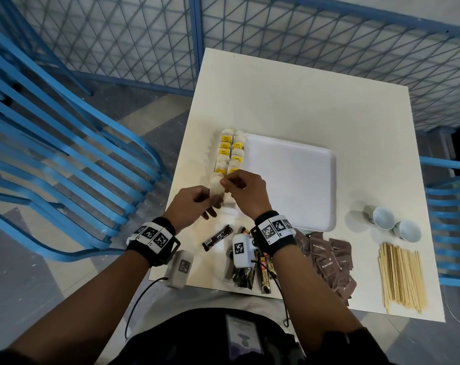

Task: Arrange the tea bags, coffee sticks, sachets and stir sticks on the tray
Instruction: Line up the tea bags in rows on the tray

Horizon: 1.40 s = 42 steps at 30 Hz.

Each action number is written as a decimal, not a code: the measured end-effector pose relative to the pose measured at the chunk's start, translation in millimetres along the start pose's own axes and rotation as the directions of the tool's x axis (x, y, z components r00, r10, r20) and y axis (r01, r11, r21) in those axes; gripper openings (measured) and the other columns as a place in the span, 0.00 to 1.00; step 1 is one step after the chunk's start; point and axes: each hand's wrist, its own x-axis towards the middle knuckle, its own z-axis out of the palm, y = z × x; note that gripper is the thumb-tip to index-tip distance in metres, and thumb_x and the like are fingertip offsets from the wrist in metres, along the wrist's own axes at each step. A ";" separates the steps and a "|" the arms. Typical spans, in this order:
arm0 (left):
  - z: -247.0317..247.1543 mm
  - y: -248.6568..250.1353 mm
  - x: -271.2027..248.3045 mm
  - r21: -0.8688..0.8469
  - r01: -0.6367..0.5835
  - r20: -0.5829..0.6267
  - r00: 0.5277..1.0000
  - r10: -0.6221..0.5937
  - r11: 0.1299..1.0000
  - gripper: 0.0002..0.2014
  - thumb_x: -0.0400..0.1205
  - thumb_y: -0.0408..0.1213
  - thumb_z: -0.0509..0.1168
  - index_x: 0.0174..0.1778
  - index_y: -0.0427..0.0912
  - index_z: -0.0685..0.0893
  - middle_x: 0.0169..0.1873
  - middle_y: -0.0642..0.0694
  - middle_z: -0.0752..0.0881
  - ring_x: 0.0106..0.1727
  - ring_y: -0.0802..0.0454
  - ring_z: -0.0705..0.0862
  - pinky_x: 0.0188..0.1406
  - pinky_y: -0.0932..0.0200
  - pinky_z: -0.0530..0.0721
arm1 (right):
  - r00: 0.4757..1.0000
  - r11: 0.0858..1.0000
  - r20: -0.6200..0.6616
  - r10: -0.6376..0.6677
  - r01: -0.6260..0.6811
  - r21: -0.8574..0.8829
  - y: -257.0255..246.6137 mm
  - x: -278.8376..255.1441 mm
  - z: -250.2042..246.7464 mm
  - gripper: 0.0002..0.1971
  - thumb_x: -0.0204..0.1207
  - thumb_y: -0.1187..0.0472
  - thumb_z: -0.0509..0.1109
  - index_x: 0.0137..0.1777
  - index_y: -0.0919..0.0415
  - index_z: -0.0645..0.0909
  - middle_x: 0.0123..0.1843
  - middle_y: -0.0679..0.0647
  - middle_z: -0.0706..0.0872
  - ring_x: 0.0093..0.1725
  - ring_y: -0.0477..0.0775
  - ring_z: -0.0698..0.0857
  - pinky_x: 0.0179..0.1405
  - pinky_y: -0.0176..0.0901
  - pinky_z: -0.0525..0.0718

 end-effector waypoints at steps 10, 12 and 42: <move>4.7 -0.7 0.7 0.073 0.008 -0.056 0.998 -0.004 0.997 0.06 0.83 0.39 0.74 0.52 0.40 0.87 0.40 0.42 0.92 0.37 0.50 0.90 0.35 0.53 0.87 | 0.993 0.997 0.095 0.068 -0.063 -0.052 14.6 -6.5 -1.9 0.06 0.74 0.52 0.78 0.41 0.53 0.86 0.40 0.48 0.92 0.41 0.52 0.90 0.49 0.49 0.89; 4.7 -3.1 0.2 0.088 0.039 -0.074 0.997 -0.032 0.995 0.09 0.83 0.41 0.74 0.56 0.43 0.87 0.42 0.45 0.92 0.36 0.53 0.90 0.34 0.55 0.86 | 0.993 0.992 0.005 0.121 -0.121 -0.044 24.6 -6.2 -1.6 0.08 0.71 0.50 0.78 0.40 0.53 0.86 0.39 0.48 0.92 0.42 0.54 0.90 0.52 0.55 0.88; 0.0 -12.6 -18.3 0.205 0.008 -0.048 0.999 0.002 0.979 0.04 0.85 0.34 0.68 0.50 0.48 0.87 0.42 0.51 0.93 0.37 0.53 0.90 0.30 0.73 0.77 | 0.968 0.982 -0.175 0.179 -0.187 -0.029 45.0 -45.7 -5.0 0.06 0.75 0.63 0.74 0.43 0.49 0.88 0.38 0.45 0.91 0.41 0.44 0.88 0.45 0.35 0.84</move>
